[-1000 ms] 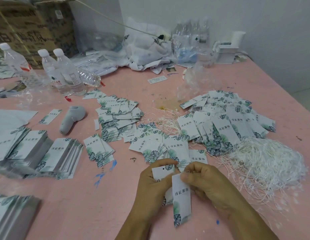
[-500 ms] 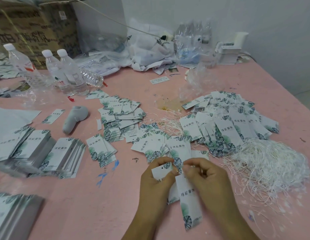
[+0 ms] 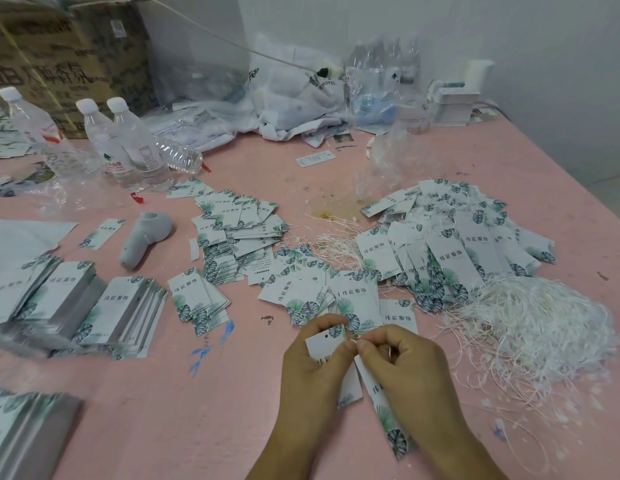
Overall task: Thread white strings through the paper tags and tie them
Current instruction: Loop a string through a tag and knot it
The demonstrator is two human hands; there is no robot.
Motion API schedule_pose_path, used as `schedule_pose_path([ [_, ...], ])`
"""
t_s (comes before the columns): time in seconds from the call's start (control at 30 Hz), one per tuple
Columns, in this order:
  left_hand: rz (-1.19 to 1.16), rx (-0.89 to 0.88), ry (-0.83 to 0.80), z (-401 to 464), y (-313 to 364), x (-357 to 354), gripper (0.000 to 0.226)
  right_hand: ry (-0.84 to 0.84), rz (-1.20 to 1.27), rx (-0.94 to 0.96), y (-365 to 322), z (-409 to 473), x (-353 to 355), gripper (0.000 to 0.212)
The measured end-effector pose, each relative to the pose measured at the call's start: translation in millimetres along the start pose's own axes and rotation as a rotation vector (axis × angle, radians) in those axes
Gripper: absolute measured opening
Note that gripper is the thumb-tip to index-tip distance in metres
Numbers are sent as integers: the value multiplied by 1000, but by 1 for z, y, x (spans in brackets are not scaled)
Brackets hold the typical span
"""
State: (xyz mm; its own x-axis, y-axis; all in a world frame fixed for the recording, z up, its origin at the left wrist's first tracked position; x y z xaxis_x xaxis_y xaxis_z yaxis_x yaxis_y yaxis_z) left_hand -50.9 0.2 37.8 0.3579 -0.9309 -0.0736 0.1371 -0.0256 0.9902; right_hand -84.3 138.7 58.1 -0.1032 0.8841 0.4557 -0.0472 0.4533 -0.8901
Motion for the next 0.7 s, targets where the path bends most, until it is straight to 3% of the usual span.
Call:
schedule_pose_path([
  [0.17, -10, 77, -57, -1, -5, -1, 36, 24, 24, 29, -4, 0, 0, 3],
  [0.43, 54, -24, -208, -7, 5, -7, 18, 12, -37, 74, -9, -2, -5, 9],
  [0.53, 61, -25, -230, -8, 7, -8, 18, 19, -11, 56, -9, -1, -4, 23],
  [0.7, 19, -5, -252, -8, 6, -11, 21, 23, -21, 42, -8, -1, -4, 18],
])
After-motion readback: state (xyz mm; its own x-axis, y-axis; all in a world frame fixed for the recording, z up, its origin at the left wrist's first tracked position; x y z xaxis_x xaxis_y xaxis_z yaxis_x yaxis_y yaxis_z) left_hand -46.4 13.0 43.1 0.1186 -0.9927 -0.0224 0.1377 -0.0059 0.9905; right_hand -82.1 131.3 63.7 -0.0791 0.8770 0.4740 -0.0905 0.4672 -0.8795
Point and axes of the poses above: each hand's wrist, its own z-axis towards the middle knuckle, its own x-axis out of the back of the hand, y = z × x, the point moved 3 cm from there along z, towards the middle knuckle, and after that the axes turned 7 degrees about -x, right-handed, at the moved point
